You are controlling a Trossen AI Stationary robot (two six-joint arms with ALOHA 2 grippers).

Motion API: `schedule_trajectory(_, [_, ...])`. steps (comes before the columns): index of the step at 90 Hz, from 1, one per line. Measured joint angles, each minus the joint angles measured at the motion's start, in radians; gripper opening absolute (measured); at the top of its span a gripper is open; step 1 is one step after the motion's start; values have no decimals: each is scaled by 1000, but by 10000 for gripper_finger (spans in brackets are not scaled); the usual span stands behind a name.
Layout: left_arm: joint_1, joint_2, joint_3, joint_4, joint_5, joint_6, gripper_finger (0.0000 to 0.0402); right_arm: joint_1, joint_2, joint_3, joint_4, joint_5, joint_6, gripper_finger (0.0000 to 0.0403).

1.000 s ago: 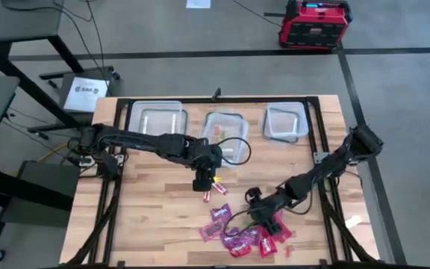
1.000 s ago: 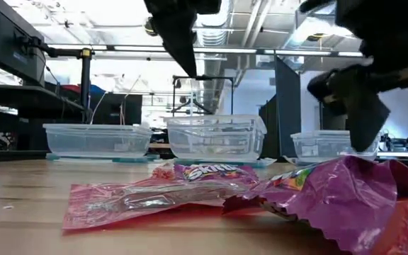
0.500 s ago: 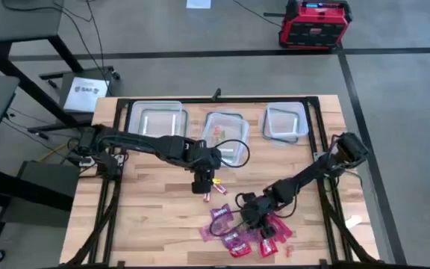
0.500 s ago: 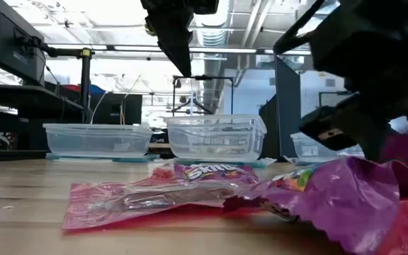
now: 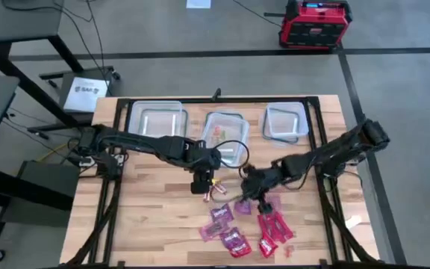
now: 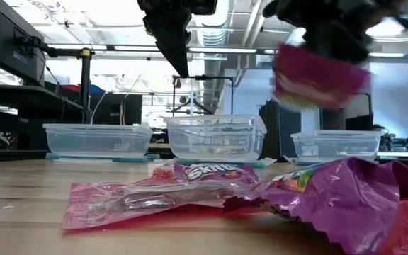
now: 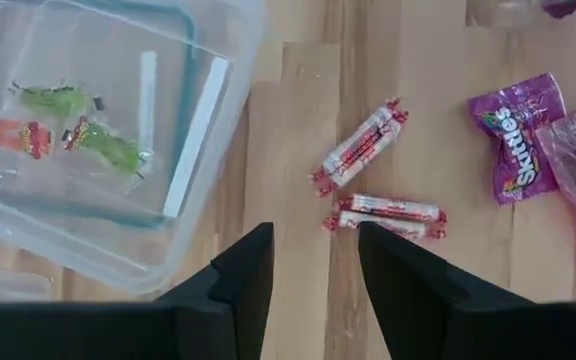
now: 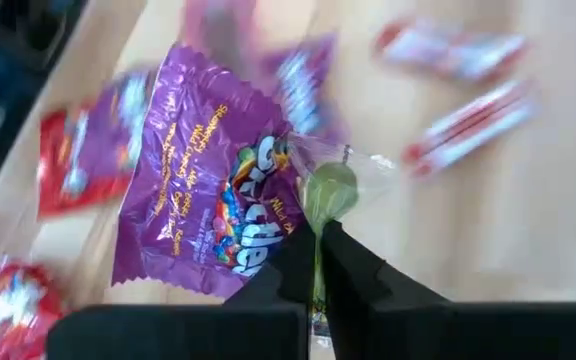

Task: Sort candy
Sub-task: Put the green candy into the center transparent bin

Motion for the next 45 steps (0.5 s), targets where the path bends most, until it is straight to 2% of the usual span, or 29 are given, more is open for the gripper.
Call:
schedule_trajectory(15, [-1, 0, 0, -4, -1, 0, 134, -8, -10, 0, -54, 0, 4, 1])
schedule_trajectory(28, [-2, 0, 0, -2, -1, 8, 134, -6, 39, -1, -99, 30, 56, 10])
schedule_trajectory(45, [-2, 0, 0, 3, -3, 9, 134, -23, 117, -1, -105, 45, 95, 53])
